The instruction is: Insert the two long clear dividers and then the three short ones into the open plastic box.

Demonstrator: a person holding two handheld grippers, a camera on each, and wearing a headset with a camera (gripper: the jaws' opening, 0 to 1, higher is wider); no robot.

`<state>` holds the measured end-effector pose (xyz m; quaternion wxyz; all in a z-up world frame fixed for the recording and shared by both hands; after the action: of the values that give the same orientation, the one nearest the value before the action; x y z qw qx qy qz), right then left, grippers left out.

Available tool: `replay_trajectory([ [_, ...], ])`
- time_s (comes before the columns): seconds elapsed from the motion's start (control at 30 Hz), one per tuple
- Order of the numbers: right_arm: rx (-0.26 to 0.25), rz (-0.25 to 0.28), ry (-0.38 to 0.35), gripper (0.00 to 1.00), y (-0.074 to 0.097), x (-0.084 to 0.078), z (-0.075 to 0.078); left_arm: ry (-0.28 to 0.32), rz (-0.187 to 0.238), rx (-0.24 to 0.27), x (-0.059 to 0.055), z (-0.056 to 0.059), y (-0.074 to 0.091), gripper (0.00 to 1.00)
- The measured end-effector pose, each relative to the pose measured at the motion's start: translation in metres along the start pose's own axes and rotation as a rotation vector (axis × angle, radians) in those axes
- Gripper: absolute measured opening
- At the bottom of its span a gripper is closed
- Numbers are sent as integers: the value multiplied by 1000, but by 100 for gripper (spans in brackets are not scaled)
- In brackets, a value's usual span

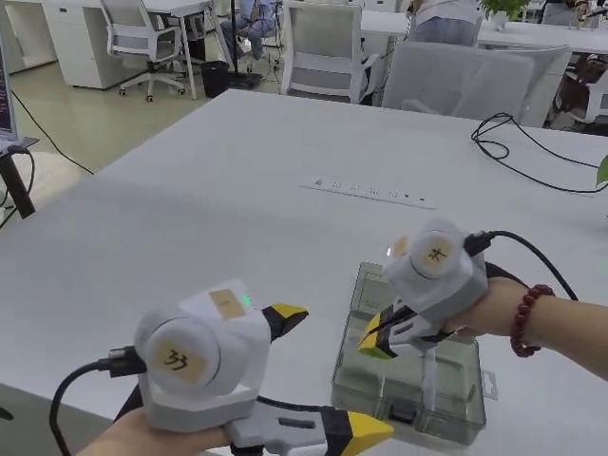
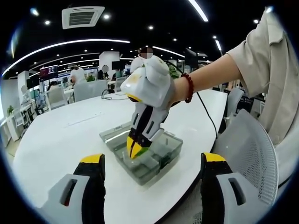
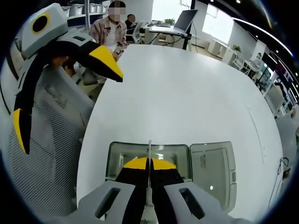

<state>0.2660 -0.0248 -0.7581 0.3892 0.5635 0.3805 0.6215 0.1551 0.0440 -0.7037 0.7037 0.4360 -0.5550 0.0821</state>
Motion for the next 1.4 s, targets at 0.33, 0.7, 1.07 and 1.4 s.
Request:
replay_trajectory([
  [0.33, 16, -54, 8, 2, -12, 0, 1, -2, 0, 0, 0, 0, 0, 85],
  [0.7, 26, -142, 18, 2, -23, 0, 0, -4, -1, 6, 0, 0, 0, 86],
  [1.07, 43, -99, -55, 8, -19, -1, 2, 11, 12, 1, 2, 1, -1, 89],
  [1.4, 61, -27, -65, 18, 9, -2, 4, 8, 12, -2, 2, 0, -1, 89],
])
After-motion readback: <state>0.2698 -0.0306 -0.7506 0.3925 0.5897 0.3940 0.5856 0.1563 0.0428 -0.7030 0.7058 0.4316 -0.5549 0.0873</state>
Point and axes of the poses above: the centre of the closed fingertips' face, and the gripper's own axes: y roughly backward along the fingers, z roughly to its right, x roughly out of its top, the point moved 6 cm from there along y, roughly backward along the fingers, and after that the axes turned 11 degrees about -z, right-handed, at the moved point
